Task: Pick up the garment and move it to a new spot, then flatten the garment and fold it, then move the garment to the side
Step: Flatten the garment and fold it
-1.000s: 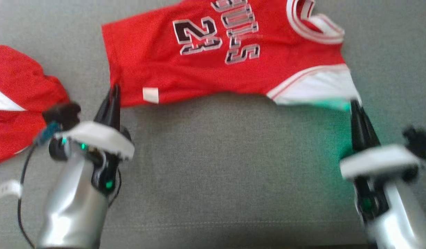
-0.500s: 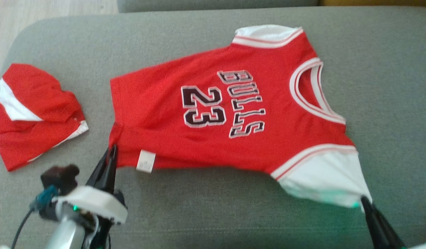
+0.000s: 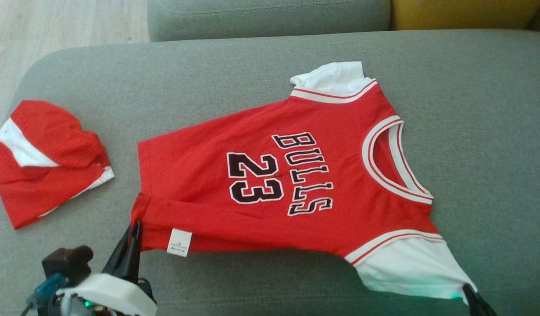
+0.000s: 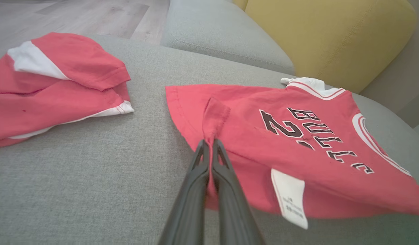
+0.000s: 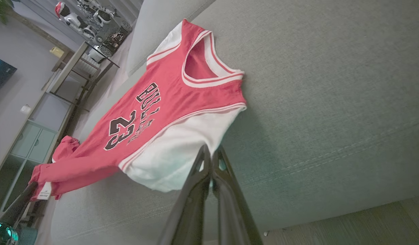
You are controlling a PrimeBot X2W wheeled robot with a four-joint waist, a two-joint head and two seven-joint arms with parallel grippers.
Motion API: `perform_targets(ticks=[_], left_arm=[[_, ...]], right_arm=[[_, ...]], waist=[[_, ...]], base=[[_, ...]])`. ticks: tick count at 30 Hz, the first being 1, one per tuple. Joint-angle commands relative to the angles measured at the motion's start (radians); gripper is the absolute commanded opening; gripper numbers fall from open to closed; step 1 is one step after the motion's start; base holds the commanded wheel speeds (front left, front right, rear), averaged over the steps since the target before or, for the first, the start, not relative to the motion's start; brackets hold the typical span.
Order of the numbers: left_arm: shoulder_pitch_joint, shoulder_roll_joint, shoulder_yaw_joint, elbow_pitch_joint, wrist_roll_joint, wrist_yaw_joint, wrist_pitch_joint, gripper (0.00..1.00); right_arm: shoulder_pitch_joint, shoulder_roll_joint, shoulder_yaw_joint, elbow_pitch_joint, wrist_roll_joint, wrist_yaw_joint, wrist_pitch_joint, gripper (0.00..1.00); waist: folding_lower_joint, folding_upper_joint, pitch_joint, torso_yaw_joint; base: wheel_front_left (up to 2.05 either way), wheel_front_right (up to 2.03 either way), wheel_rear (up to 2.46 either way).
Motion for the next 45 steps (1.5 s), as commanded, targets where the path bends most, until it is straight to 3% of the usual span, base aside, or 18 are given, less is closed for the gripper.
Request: perform_targets(ticks=[1, 11, 24, 31, 38, 39, 40, 41, 45], left_arm=[[-0.027, 0.024, 0.042, -0.042, -0.017, 0.01, 0.01, 0.0], [-0.044, 0.014, 0.025, -0.053, -0.039, 0.022, 0.068, 0.0], [-0.169, -0.007, 0.039, -0.03, -0.062, 0.01, 0.044, 0.0], [-0.277, -0.063, 0.013, 0.079, -0.071, -0.029, -0.021, 0.0], [-0.356, -0.095, -0.011, 0.252, -0.101, -0.071, -0.012, 0.0], [-0.359, -0.096, -0.012, 0.269, -0.105, -0.076, -0.011, 0.17], [-0.36, -0.096, -0.013, 0.282, -0.106, -0.079, -0.015, 0.63], [-0.358, -0.095, -0.015, 0.293, -0.103, -0.079, -0.017, 1.0], [-0.327, -0.088, -0.014, 0.31, -0.084, -0.06, -0.052, 1.0]], right_arm=[[-0.057, -0.017, -0.004, -0.016, 0.001, -0.001, -0.002, 0.0], [-0.279, -0.017, -0.014, 0.094, 0.016, -0.001, -0.006, 0.0], [-0.801, -0.017, 0.031, 0.373, -0.145, -0.001, 0.031, 0.0], [-0.98, -0.017, 0.047, 0.566, -0.215, -0.001, -0.024, 0.0], [-1.04, -0.02, 0.06, 0.701, -0.238, -0.001, -0.115, 0.0], [-1.04, -0.02, 0.064, 0.71, -0.237, -0.001, -0.129, 0.28], [-1.036, -0.021, 0.07, 0.717, -0.237, -0.001, -0.144, 0.69], [-1.03, -0.024, 0.077, 0.719, -0.241, -0.001, -0.161, 1.0], [-0.98, -0.028, 0.102, 0.691, -0.262, -0.001, -0.24, 1.0]], waist=[[0.0001, -0.0001, 0.0, 0.002], [0.0001, -0.0001, 0.03, 0.015], [0.0001, -0.0001, 0.164, 0.056], [0.0001, -0.0001, 0.243, 0.104], [0.0001, -0.0001, 0.264, 0.111], [0.0001, -0.0001, 0.262, 0.108], [0.0001, -0.0001, 0.259, 0.105], [0.0001, -0.0001, 0.254, 0.102], [0.0001, -0.0001, 0.225, 0.089]], base=[[0.0, 0.0, 0.0], [0.0, 0.0, 0.0], [0.0, 0.0, 0.0], [0.0, 0.0, 0.0], [0.0, 0.0, 0.0], [0.0, 0.0, 0.0], [0.0, 0.0, 0.0], [0.0, 0.0, 0.0], [0.0, 0.0, 0.0]])
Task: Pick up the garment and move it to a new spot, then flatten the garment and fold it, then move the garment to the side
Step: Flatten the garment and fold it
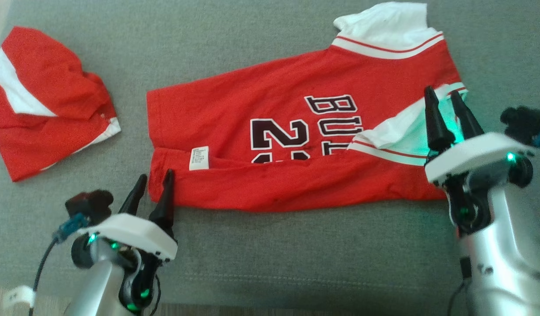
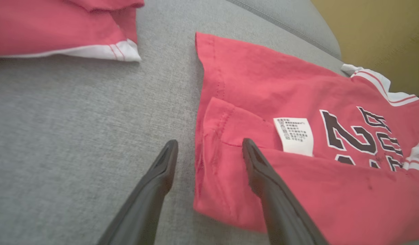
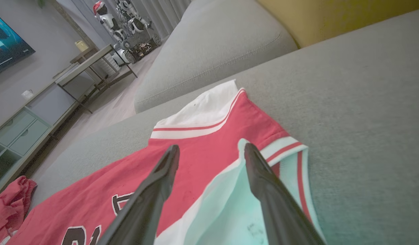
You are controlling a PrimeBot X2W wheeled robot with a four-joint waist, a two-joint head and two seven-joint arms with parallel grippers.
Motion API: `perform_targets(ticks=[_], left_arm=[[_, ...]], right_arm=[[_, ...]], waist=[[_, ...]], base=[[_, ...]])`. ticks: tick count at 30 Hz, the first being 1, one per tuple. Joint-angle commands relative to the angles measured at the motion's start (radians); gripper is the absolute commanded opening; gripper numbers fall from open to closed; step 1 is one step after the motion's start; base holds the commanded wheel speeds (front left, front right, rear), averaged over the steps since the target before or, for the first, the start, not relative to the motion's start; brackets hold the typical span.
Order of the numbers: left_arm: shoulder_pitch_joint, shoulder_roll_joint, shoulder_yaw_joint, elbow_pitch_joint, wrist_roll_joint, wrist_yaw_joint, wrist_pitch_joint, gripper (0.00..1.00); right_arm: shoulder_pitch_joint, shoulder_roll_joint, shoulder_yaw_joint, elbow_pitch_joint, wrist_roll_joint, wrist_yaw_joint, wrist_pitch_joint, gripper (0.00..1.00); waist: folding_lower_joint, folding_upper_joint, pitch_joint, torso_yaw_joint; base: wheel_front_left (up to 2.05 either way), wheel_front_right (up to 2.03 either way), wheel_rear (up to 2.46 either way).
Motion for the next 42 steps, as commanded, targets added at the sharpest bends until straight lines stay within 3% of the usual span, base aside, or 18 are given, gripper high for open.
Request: perform_targets(ticks=[1, 11, 19, 27, 42], left_arm=[[0.001, 0.021, 0.033, -0.025, 0.012, 0.01, -0.02, 1.0], [0.094, 0.059, 0.081, -0.171, 0.139, 0.115, -0.142, 1.0], [0.163, 0.085, 0.102, -0.297, 0.232, 0.137, -0.15, 1.0], [0.26, 0.096, 0.077, -0.321, 0.265, 0.157, -0.145, 1.0], [0.268, 0.099, 0.067, -0.333, 0.251, 0.169, -0.12, 1.0]], right_arm=[[0.021, -0.003, 0.029, -0.049, -0.01, -0.001, -0.026, 1.0], [0.243, 0.001, 0.011, -0.308, -0.177, -0.001, -0.171, 1.0], [0.417, 0.007, -0.013, -0.488, -0.3, -0.001, -0.166, 1.0], [0.533, 0.007, -0.014, -0.538, -0.31, -0.001, -0.146, 1.0], [0.547, 0.007, -0.02, -0.548, -0.286, -0.001, -0.135, 1.0]], waist=[[-0.0002, 0.0, -0.016, -0.008], [-0.0002, 0.0, -0.1, -0.03], [-0.0002, 0.0, -0.174, -0.048], [-0.0002, 0.0, -0.229, -0.063], [-0.0002, 0.0, -0.235, -0.066]], base=[[0.0, 0.0, 0.0], [0.0, 0.0, 0.0], [0.0, 0.0, 0.0], [0.0, 0.0, 0.0], [0.0, 0.0, 0.0]])
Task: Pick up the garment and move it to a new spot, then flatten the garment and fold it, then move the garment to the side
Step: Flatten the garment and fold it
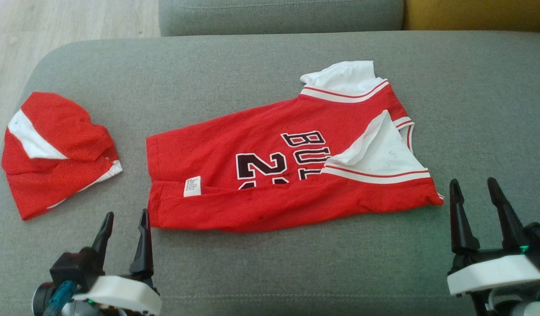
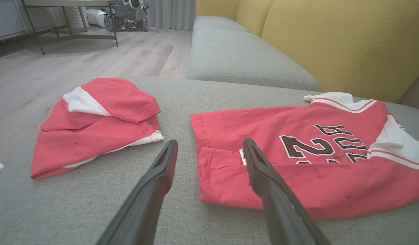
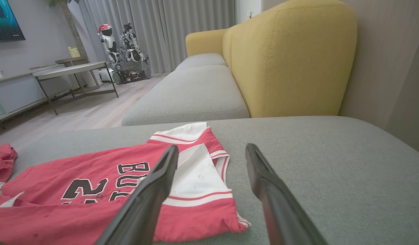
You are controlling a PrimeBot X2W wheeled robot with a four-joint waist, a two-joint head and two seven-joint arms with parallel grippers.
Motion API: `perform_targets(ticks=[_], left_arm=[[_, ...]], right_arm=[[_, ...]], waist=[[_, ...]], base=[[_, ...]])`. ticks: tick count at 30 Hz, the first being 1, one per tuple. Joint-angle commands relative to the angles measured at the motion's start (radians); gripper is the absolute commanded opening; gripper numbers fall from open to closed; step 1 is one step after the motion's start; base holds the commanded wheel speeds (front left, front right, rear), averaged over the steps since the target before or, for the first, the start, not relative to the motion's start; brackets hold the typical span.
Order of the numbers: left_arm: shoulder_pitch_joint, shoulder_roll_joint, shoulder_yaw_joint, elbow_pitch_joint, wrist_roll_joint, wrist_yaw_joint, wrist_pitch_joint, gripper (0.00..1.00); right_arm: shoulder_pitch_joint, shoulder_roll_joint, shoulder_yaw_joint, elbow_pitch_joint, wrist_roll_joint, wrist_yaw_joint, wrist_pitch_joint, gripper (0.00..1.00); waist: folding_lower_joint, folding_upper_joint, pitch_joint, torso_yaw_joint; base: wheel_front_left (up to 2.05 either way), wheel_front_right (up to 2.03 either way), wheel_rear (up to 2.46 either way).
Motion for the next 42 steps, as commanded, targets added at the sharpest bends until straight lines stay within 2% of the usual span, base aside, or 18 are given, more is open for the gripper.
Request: perform_targets(ticks=[1, 5, 10, 22, 32, 33, 34, 35, 42], left_arm=[[-0.037, 0.02, 0.032, -0.034, -0.005, 0.007, -0.002, 1.0], [-0.048, 0.021, 0.031, -0.027, -0.014, 0.003, 0.003, 1.0], [-0.117, 0.014, 0.018, 0.025, -0.049, -0.034, 0.047, 1.0], [-0.293, -0.032, -0.004, 0.314, -0.164, -0.137, 0.158, 1.0], [-0.336, -0.057, -0.027, 0.43, -0.225, -0.199, 0.227, 1.0], [-0.338, -0.057, -0.032, 0.434, -0.227, -0.205, 0.231, 0.58], [-0.338, -0.056, -0.035, 0.436, -0.227, -0.208, 0.231, 0.0], [-0.338, -0.056, -0.037, 0.436, -0.226, -0.21, 0.23, 0.0], [-0.325, -0.049, -0.039, 0.385, -0.205, -0.195, 0.171, 0.0]], right_arm=[[-0.023, -0.007, 0.02, -0.037, 0.009, -0.001, -0.001, 1.0], [-0.033, -0.007, 0.021, -0.027, 0.014, -0.001, 0.003, 1.0], [-0.087, -0.007, 0.018, 0.03, 0.004, -0.001, 0.028, 1.0], [-0.297, -0.007, 0.019, 0.357, -0.06, -0.001, 0.109, 1.0], [-0.365, -0.007, 0.0, 0.506, -0.057, -0.001, 0.178, 1.0], [-0.367, -0.007, 0.006, 0.515, -0.051, -0.001, 0.189, 0.93], [-0.367, -0.007, 0.011, 0.524, -0.044, -0.001, 0.205, 0.4], [-0.368, -0.007, 0.016, 0.528, -0.036, -0.001, 0.212, 0.0], [-0.344, -0.007, 0.008, 0.501, 0.028, -0.001, 0.207, 0.0]], waist=[[0.0, -0.0001, 0.001, 0.001], [0.0, -0.0001, 0.011, 0.003], [0.0, -0.0001, 0.05, 0.009], [0.0, -0.0001, 0.16, 0.01], [0.0, -0.0001, 0.183, 0.008], [0.0, -0.0001, 0.183, 0.007], [0.0, -0.0001, 0.183, 0.006], [0.0, -0.0001, 0.182, 0.005], [0.0, -0.0001, 0.178, 0.003]], base=[[0.0, 0.0, 0.0], [0.0, 0.0, 0.0], [0.0, 0.0, 0.0], [0.0, 0.0, 0.0], [0.0, 0.0, 0.0], [0.0, 0.0, 0.0], [0.0, 0.0, 0.0], [0.0, 0.0, 0.0], [0.0, 0.0, 0.0]])
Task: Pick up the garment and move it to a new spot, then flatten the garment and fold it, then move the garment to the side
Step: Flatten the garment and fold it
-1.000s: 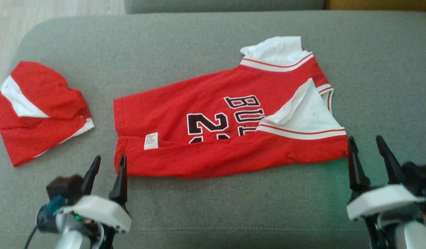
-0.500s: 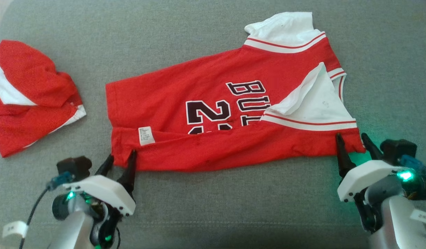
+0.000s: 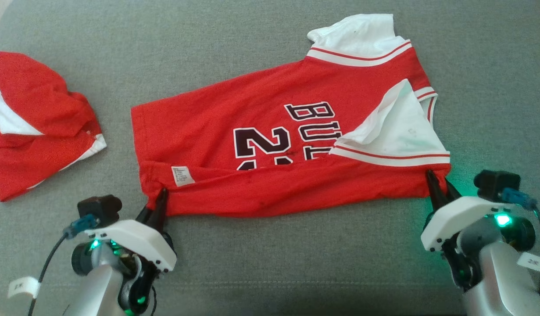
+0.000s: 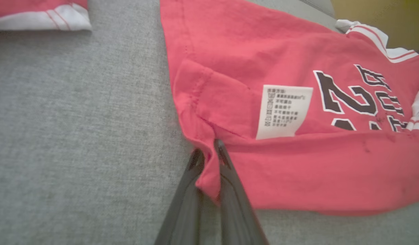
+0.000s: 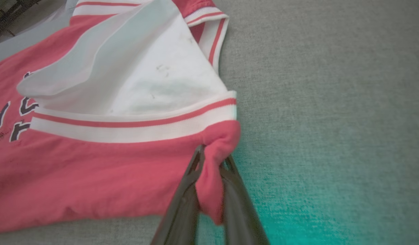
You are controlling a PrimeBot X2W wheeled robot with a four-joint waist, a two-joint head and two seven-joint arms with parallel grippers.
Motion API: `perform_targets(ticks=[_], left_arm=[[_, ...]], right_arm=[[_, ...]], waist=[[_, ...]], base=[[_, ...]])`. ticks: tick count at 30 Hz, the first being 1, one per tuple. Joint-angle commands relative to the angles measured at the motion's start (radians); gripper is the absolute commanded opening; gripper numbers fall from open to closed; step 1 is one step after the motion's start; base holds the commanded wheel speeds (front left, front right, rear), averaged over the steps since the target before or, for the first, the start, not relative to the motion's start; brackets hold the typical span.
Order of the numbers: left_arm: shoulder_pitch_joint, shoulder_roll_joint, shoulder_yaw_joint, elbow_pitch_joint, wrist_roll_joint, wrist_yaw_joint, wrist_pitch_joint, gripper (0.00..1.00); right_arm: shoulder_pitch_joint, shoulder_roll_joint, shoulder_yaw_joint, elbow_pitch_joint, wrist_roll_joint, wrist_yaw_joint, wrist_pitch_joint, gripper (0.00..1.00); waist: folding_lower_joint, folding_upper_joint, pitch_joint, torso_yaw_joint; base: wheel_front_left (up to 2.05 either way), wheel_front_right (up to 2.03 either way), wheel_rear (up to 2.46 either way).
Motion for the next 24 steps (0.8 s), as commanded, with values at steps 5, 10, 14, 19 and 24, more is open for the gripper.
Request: perform_targets(ticks=[5, 10, 14, 19, 24], left_arm=[[0.018, 0.029, 0.032, -0.077, 0.005, 0.014, -0.02, 0.0], [0.071, 0.06, 0.048, -0.157, 0.001, 0.038, -0.008, 0.0], [0.123, 0.091, 0.055, -0.211, 0.0, 0.061, 0.026, 0.0], [0.177, 0.13, 0.068, -0.267, -0.002, 0.09, 0.069, 0.0], [0.197, 0.145, 0.066, -0.3, -0.001, 0.108, 0.098, 1.0]], right_arm=[[0.067, -0.006, 0.006, -0.078, 0.049, -0.001, -0.008, 0.0], [0.178, -0.006, 0.001, -0.159, 0.117, -0.001, -0.014, 0.0], [0.265, -0.006, 0.011, -0.207, 0.173, -0.001, -0.022, 0.0], [0.334, -0.006, 0.046, -0.225, 0.242, -0.001, -0.043, 0.0], [0.33, -0.006, 0.073, -0.223, 0.26, -0.001, -0.086, 1.0]], waist=[[0.0, 0.0, -0.009, -0.003], [0.0, 0.0, -0.026, -0.019], [0.0, 0.0, -0.043, -0.036], [0.0, 0.0, -0.058, -0.054], [0.0, 0.0, -0.068, -0.062]], base=[[0.0, 0.0, 0.0], [0.0, 0.0, 0.0], [0.0, 0.0, 0.0], [0.0, 0.0, 0.0], [0.0, 0.0, 0.0]])
